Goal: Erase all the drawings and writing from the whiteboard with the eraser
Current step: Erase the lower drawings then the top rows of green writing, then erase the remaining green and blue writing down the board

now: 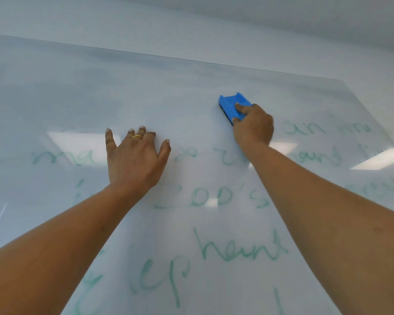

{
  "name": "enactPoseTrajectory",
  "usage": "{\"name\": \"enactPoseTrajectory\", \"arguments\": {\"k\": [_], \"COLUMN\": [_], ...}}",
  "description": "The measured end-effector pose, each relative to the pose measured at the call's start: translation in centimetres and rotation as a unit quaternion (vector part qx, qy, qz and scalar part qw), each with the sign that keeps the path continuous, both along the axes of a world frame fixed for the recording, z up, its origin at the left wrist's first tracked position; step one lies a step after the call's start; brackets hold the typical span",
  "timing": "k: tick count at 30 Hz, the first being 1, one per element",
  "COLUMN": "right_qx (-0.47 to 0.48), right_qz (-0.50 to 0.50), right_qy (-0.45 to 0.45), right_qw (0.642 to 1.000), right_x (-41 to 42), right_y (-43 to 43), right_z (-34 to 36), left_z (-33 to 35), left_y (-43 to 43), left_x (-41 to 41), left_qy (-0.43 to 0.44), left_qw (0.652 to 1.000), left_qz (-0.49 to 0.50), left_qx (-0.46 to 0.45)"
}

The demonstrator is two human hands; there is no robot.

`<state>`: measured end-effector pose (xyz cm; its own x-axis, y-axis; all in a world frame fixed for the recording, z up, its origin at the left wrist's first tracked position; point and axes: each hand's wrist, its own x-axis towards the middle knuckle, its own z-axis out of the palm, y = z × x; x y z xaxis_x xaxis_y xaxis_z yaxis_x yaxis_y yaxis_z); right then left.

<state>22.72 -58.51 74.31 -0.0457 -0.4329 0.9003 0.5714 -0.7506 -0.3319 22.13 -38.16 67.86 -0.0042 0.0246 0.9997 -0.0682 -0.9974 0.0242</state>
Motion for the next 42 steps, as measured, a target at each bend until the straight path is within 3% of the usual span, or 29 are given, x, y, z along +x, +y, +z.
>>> {"name": "enactPoseTrajectory", "arguments": {"k": [4,8,14,23,33,39,42], "right_qx": [-0.118,-0.252,-0.311,-0.269,-0.117,-0.067,-0.135], "right_qz": [-0.033,-0.085,-0.097,-0.091,-0.032,-0.043,-0.061], "right_qy": [-0.029,-0.068,-0.074,-0.054,-0.019,0.022,0.001], "right_qw": [0.992,0.962,0.943,0.957,0.992,0.997,0.989], "right_x": [-0.2,0.0,0.6,1.7,2.6,2.1,2.0], "right_y": [3.4,5.3,2.3,-5.2,-16.3,-14.6,-11.6], "right_z": [-1.4,-2.7,-2.5,-2.2,-1.0,-0.6,-1.3], "left_z": [-0.4,-0.6,0.3,0.6,0.6,0.3,0.2], "left_y": [-0.7,-2.1,-5.3,-13.3,-19.1,-18.9,-19.5], "left_x": [0.4,0.7,0.4,0.8,1.8,2.0,2.0], "left_qy": [0.005,0.005,0.016,0.006,0.042,0.042,0.037], "left_qw": [1.000,0.998,0.995,1.000,0.998,0.998,0.999], "left_qz": [0.011,0.009,0.036,0.025,0.008,0.018,0.009], "left_qx": [-0.021,-0.067,-0.089,-0.003,0.048,0.047,0.031]}}
